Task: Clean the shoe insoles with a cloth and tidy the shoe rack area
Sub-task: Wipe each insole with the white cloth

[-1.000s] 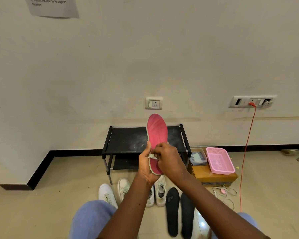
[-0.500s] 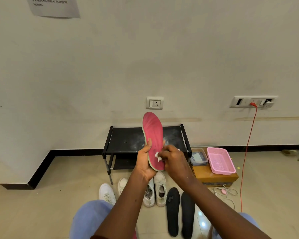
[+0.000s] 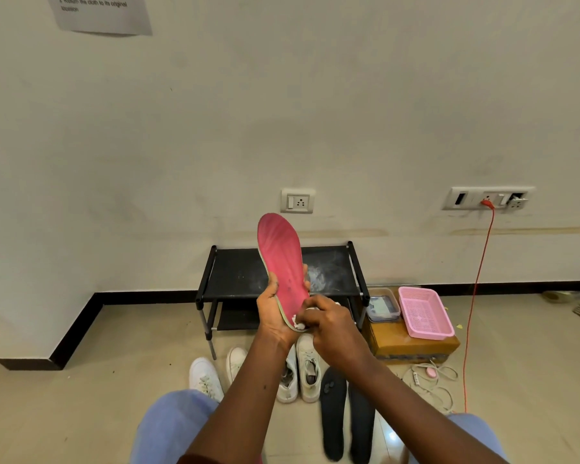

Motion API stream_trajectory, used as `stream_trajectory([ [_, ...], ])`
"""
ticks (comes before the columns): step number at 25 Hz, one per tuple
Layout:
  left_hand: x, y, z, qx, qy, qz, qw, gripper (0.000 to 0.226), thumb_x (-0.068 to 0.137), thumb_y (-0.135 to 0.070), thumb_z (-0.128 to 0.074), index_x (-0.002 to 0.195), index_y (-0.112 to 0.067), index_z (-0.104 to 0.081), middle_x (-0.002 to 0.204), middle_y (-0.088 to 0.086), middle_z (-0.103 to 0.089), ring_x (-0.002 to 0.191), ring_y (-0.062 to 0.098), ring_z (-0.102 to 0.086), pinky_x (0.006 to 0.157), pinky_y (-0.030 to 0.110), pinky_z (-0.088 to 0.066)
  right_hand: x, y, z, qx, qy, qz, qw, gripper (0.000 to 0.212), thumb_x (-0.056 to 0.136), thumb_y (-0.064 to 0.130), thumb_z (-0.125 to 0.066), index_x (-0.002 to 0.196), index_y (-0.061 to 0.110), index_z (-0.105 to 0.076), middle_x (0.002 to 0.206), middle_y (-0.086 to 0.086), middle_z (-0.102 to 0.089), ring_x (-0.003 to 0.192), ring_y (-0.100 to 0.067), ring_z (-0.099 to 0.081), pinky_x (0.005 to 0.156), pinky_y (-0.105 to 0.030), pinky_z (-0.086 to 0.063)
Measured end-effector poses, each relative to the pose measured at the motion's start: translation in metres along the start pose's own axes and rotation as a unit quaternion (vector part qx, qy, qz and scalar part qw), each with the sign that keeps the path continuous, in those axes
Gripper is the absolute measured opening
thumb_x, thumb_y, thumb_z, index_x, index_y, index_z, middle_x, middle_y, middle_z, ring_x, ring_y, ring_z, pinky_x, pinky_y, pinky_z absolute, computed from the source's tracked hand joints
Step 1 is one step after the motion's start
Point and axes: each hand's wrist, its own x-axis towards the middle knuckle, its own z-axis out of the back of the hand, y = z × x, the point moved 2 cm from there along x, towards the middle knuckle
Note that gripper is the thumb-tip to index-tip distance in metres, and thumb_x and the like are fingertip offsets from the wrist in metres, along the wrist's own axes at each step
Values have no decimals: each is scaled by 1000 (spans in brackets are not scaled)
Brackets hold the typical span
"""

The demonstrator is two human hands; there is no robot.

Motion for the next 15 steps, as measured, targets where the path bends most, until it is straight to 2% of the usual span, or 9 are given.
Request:
stream_trajectory([
  [3, -2, 2, 1, 24, -1, 19, 1000, 55, 91, -48, -42, 110, 0, -63, 101, 13, -67, 79, 24, -69, 76, 33, -56, 9, 0, -1, -28, 0, -30, 999, 21, 86, -1, -56, 102, 3, -69, 103, -15, -60, 90, -27, -61, 80, -24, -49],
  [6, -5, 5, 4, 41, 3, 39, 998, 61, 83, -48, -48, 118, 2, -56, 111, 16, -64, 96, 26, -67, 91, 36, -50, 20, 10, -3, -40, 17, -50, 998, 23, 92, 5, -49, 106, 1, -67, 107, -15, -58, 96, -27, -59, 92, -31, -47],
  [8, -7, 5, 4, 24, 7, 55, 998, 65, 81, -49, -50, 118, 5, -54, 115, 16, -63, 95, 27, -67, 87, 35, -54, 19, 18, -3, -19, -12, -19, 1000, 19, 83, -1, -55, 92, 0, -71, 95, -14, -64, 86, -26, -64, 86, -30, -52],
  [9, -7, 4, 5, 14, 9, 61, 998, 66, 80, -49, -51, 118, 5, -53, 116, 16, -62, 91, 27, -69, 81, 34, -57, 14, 18, -5, -1, -24, 7, 1000, 18, 76, -4, -58, 84, 2, -73, 88, -12, -66, 78, -23, -66, 79, -23, -53],
  [11, -7, 0, 4, 6, 17, 54, 998, 65, 81, -49, -50, 119, 4, -52, 113, 14, -63, 80, 25, -69, 70, 31, -59, 3, 14, -6, 16, -11, 44, 999, 20, 71, -4, -60, 81, 7, -74, 86, -8, -67, 74, -18, -66, 73, -13, -47],
  [15, -6, -8, 0, 0, 11, 24, 1000, 57, 91, -50, -41, 110, 1, -59, 105, 15, -64, 65, 21, -65, 59, 27, -57, -10, -3, -1, -12, 34, 57, 998, 19, 72, 0, -64, 83, 12, -74, 94, -7, -67, 81, -18, -66, 70, -20, -52],
])
